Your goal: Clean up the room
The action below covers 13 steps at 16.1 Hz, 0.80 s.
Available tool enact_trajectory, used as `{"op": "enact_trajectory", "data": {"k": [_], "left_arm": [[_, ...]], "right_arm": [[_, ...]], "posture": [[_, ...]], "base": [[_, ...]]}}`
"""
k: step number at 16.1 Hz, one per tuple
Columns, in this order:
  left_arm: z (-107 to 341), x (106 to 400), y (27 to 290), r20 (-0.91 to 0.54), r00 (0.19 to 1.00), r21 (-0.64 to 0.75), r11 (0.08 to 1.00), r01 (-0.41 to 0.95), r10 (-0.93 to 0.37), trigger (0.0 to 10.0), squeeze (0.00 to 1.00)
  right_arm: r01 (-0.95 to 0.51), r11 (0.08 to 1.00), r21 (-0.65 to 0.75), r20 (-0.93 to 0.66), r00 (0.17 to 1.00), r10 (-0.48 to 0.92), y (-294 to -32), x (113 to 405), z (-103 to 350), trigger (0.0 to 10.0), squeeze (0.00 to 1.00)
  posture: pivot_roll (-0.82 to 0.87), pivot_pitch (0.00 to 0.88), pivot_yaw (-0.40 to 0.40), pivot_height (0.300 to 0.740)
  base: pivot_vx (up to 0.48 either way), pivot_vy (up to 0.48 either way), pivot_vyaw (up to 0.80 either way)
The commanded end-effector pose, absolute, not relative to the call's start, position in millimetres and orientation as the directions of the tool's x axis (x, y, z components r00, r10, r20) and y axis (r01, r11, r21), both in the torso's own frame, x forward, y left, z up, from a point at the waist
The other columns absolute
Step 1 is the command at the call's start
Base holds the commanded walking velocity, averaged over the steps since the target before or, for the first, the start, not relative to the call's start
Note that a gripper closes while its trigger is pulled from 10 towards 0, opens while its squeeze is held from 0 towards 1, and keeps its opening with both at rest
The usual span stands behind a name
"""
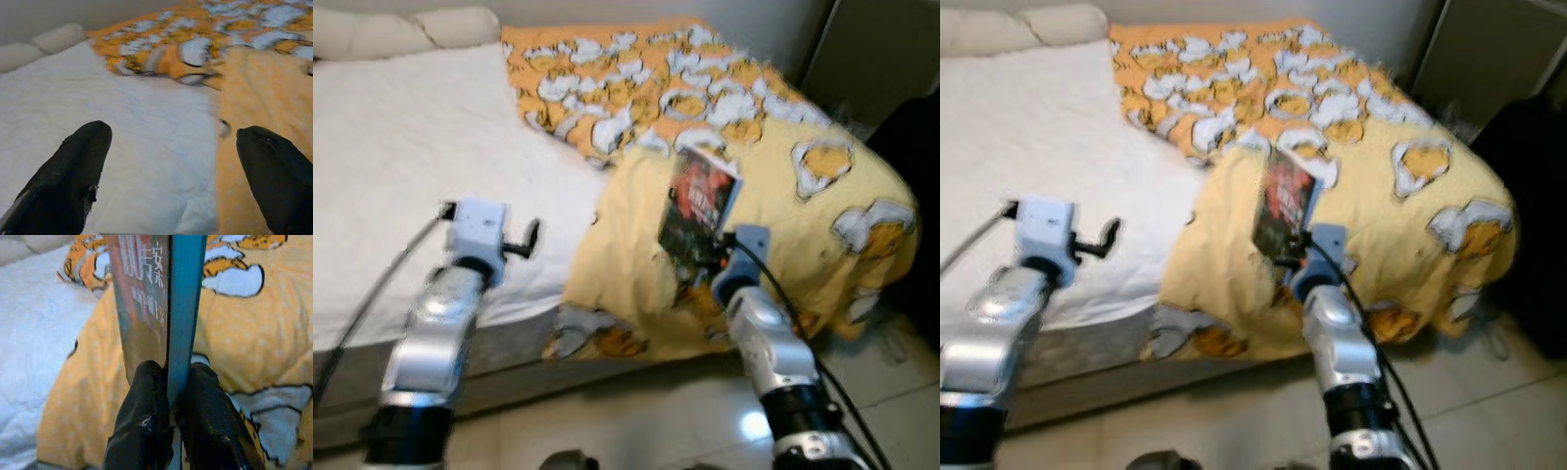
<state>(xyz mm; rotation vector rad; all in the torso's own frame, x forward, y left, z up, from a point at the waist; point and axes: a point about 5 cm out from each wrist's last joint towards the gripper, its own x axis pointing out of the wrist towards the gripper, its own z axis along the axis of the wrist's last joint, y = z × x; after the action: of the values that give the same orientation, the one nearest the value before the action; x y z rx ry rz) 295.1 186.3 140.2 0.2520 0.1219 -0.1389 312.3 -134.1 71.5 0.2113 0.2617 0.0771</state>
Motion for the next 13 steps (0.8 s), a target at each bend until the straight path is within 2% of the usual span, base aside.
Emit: {"op": "enact_trajectory", "data": {"k": [1,6,9,12,13], "left_arm": [[141.3,294.8,193.6,-0.141,0.985,0.252,0.959,0.131,-0.098,10.0,0.06],[141.3,294.8,193.6,-0.141,0.985,0.252,0.959,0.131,-0.098,10.0,0.06],[141.2,299.6,192.7,-0.101,0.994,0.228,0.972,0.061,-0.039,10.0,0.15],[141.1,300.1,195.9,-0.096,0.995,0.214,0.976,0.034,-0.014,10.0,0.17],[141.8,300.2,195.8,-0.078,0.997,0.214,0.977,0.027,-0.011,10.0,0.27]], "right_arm": [[-0.049,0.974,0.219,-0.194,0.977,0.093,-135.7,317.0,83.7,10.0,0.00],[-0.049,0.974,0.219,-0.194,0.977,0.093,-135.7,317.0,83.7,10.0,0.00],[-0.058,0.979,0.195,-0.209,0.973,0.099,-138.8,317.0,79.2,10.0,0.00],[-0.060,0.979,0.193,-0.209,0.973,0.101,-138.5,317.2,79.3,10.0,0.00],[-0.060,0.979,0.193,-0.208,0.973,0.101,-138.3,317.1,79.2,10.0,0.00]], "posture": [[0.08,0.000,-0.004,0.740],[0.08,0.000,-0.004,0.740],[0.09,0.000,0.007,0.740],[0.09,0.000,0.007,0.740],[0.09,0.000,0.007,0.740]], "base": [[0.000,0.382,0.00],[0.000,0.382,0.00],[0.000,0.365,0.00],[0.000,0.344,0.00],[0.000,0.428,0.00]]}}
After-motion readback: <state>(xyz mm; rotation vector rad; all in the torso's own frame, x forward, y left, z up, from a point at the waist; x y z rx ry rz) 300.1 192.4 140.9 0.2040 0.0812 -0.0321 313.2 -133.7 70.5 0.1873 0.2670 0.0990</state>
